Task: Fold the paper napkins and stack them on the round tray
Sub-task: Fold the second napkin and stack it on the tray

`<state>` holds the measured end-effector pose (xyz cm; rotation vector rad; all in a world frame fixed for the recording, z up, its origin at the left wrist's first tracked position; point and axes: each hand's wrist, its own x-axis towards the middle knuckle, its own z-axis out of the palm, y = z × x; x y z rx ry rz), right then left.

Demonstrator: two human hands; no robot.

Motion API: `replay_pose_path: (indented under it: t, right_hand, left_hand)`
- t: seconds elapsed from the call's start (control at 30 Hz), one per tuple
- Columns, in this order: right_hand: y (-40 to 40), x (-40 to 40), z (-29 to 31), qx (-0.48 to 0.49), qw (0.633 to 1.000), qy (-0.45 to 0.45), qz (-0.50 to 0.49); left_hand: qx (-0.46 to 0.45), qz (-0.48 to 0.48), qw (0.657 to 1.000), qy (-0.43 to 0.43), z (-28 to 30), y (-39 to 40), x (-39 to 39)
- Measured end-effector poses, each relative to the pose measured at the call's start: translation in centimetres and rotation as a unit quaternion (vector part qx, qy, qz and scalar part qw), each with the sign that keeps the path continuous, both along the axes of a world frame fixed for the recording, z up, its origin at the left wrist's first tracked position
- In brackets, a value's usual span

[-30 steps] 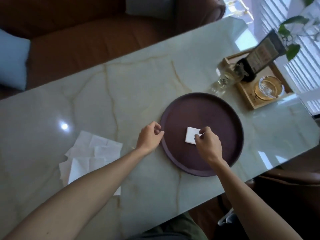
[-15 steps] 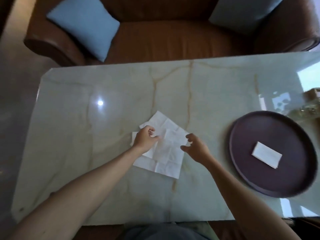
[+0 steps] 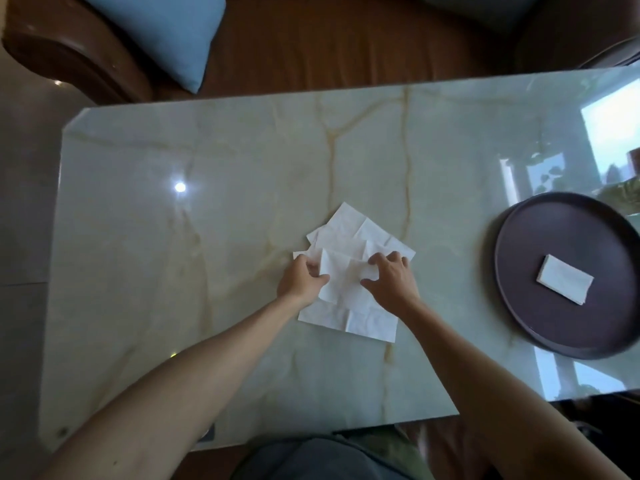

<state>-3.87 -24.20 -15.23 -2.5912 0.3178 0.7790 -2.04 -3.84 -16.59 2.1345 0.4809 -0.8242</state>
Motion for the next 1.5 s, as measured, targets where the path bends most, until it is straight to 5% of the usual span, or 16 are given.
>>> replay_pose_path:
  t: [0.33, 0.57, 0.73, 0.97, 1.13, 1.5]
  right_hand:
    - [-1.7, 1.0, 3.1, 0.167, 0.976, -0.005, -0.137]
    - [-2.6, 1.4, 7.9, 0.414, 0.876, 0.064, -0.238]
    - [-1.4, 2.0, 10.5, 0.379, 0.905, 0.074, -0.177]
    - [0.2, 2.8, 14.2, 0.294, 0.951, -0.029, -0.093]
    - [1.1, 3.7, 16.7, 0.394, 0.919, -0.011, -0.027]
    - [0.7, 3.0, 16.1, 0.392, 0.919, -0.026, -0.044]
  left_hand:
    - [-0.059, -0.005, 0.996, -0.059, 2.3, 0.4, 1.9]
    - [-0.145, 0.017, 0.985, -0.086, 6.0, 0.8, 2.9]
    - [-0.211, -0.004, 0.975, -0.077, 9.0, 1.4, 2.5]
    - [-0.259, -0.03, 0.963, -0.066, 12.9, 2.6, 2.1]
    - [-0.283, -0.048, 0.956, -0.066, 14.5, 3.1, 2.1]
    - [-0.313, -0.068, 0.942, -0.095, 15.2, 3.2, 1.1]
